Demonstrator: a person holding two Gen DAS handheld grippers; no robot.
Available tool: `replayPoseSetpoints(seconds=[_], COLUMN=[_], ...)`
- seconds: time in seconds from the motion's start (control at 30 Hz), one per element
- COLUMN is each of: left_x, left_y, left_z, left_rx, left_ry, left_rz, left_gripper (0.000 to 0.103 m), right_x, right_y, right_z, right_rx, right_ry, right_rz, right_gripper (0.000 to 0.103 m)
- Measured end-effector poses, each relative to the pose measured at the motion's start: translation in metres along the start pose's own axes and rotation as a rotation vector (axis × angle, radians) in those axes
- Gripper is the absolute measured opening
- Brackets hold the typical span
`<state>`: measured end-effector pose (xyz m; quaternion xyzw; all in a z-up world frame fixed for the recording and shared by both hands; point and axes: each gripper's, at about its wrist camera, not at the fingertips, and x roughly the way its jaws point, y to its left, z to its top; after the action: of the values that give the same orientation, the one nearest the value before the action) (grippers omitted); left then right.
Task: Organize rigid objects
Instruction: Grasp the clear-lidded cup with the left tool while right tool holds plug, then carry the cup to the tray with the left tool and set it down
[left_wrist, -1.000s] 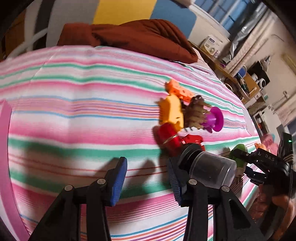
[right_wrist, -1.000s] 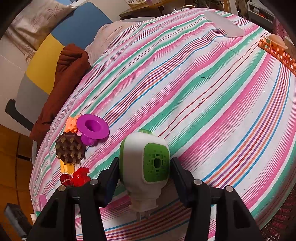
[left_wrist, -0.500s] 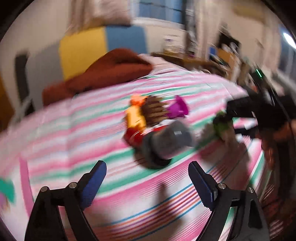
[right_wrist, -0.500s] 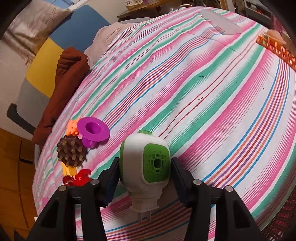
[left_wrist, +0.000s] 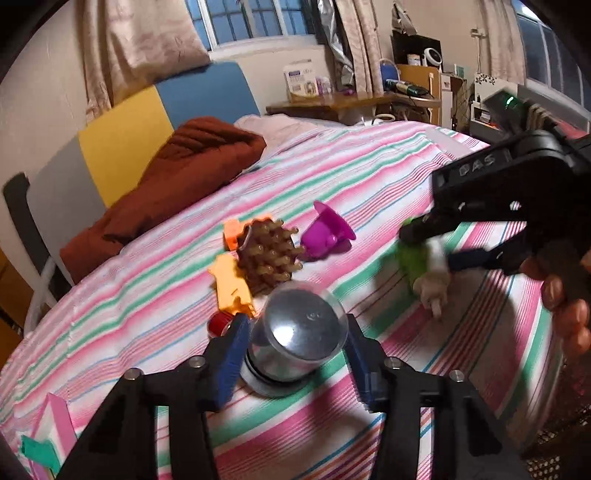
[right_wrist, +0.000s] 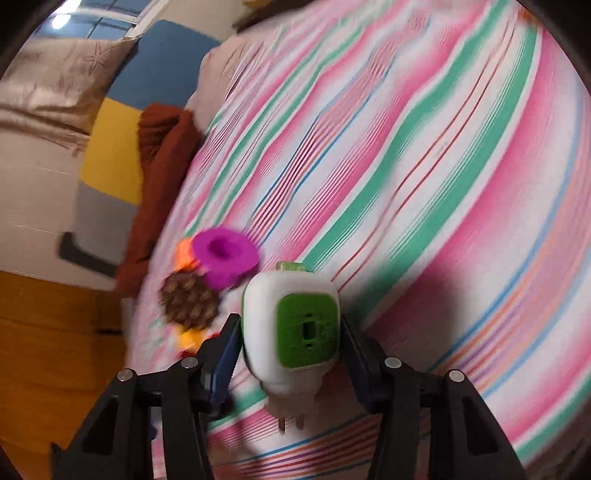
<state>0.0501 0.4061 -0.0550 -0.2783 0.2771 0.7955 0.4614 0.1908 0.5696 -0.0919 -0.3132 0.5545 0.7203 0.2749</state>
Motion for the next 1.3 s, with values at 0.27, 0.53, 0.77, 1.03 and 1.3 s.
replayPoseSetpoints(seconds=[0.27, 0.53, 0.77, 1.03, 1.3], left_x=[-0.018, -0.052, -0.066, -0.059, -0.06], left_y=[0.018, 0.048, 0.071, 0.082, 0.085], left_z=[-0.007, -0.026, -0.064, -0.089, -0.092], left_rx=[-0.109, -0.222, -0.294, -0.379, -0.39], left_ry=[-0.031, -0.078, -0.051, -0.011, -0.021], left_rz=[-0.015, -0.008, 0.052, 0.049, 0.047], left_gripper=[0.044, 0.043, 0.043, 0.043, 0.043], right_x=[-0.024, -0.019, -0.002, -0.013, -0.025], right_y=[0.023, 0.017, 0.028, 0.018, 0.02], right_z=[-0.005, -0.008, -0.017, -0.008, -0.011], right_rx=[-0.147, -0.206, -0.223, -0.138, -0.125], right_ry=[-0.171, -0.104, 0.03, -0.087, -0.161], right_rz=[-0.252, -0.2, 0.044, -0.077, -0.177], right_gripper=[0.06, 0.056, 0.041, 0.048, 0.053])
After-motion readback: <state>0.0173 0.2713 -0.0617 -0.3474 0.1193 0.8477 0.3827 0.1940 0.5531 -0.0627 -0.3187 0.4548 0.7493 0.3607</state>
